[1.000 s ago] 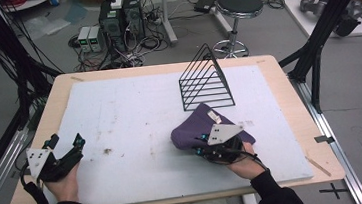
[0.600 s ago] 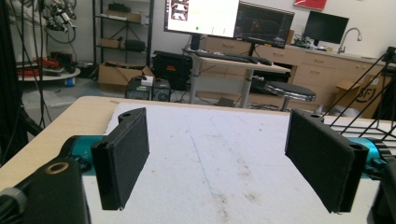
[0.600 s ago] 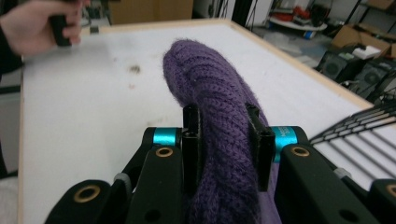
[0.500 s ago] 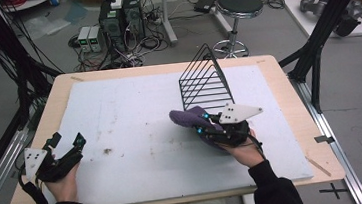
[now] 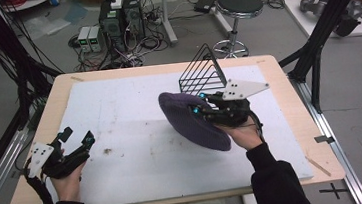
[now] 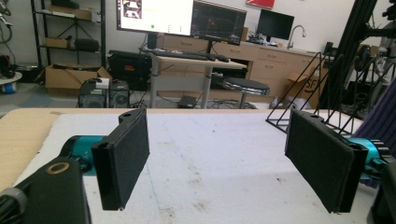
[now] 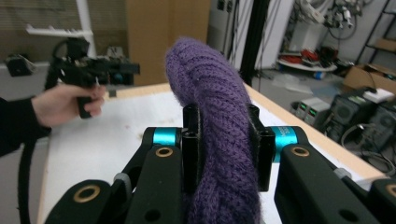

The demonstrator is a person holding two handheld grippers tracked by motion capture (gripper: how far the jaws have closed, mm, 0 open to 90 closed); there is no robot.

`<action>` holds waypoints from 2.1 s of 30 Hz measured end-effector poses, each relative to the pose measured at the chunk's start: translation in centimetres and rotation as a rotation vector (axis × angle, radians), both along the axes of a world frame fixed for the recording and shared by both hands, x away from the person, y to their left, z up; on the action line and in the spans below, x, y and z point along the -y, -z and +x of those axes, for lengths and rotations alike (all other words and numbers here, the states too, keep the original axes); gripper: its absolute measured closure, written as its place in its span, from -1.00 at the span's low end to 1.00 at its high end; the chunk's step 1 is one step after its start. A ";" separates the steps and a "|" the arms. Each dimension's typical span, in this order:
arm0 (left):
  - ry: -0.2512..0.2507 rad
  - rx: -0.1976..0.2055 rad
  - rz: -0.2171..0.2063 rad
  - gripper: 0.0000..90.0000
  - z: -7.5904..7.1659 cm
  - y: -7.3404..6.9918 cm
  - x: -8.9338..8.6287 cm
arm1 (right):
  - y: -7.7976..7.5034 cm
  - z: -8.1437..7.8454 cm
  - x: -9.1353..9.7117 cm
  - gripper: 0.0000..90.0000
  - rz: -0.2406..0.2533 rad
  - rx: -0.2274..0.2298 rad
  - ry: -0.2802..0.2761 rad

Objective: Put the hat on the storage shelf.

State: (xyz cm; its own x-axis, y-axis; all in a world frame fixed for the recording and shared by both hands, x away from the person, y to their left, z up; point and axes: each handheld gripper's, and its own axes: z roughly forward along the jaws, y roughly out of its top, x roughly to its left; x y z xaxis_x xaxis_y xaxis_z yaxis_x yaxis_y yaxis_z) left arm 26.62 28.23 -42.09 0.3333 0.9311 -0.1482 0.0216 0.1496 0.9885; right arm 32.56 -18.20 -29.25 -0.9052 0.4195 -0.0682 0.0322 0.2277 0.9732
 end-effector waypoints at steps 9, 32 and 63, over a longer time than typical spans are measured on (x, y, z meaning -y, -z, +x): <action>0.078 0.013 -0.024 -0.51 0.2 -1.2 -0.1 | -3.2 0.9 -1.4 0.60 0.066 0.016 -0.074; 0.521 -0.003 0.041 -0.64 3.3 -4.8 1.6 | -6.7 1.1 -5.4 0.58 0.065 0.024 -0.210; 0.777 -0.095 0.173 -0.64 8.8 -5.4 7.5 | -7.4 2.1 -6.8 0.61 0.102 -0.050 -0.333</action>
State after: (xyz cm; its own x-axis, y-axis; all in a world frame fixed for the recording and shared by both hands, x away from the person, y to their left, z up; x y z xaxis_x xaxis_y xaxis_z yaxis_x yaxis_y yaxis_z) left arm 35.42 20.72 -36.73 0.8891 0.4501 -0.0829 0.1414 -0.0980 0.9851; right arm 34.63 -11.41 -21.89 -0.9947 0.1028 0.0065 0.0205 0.1358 0.9905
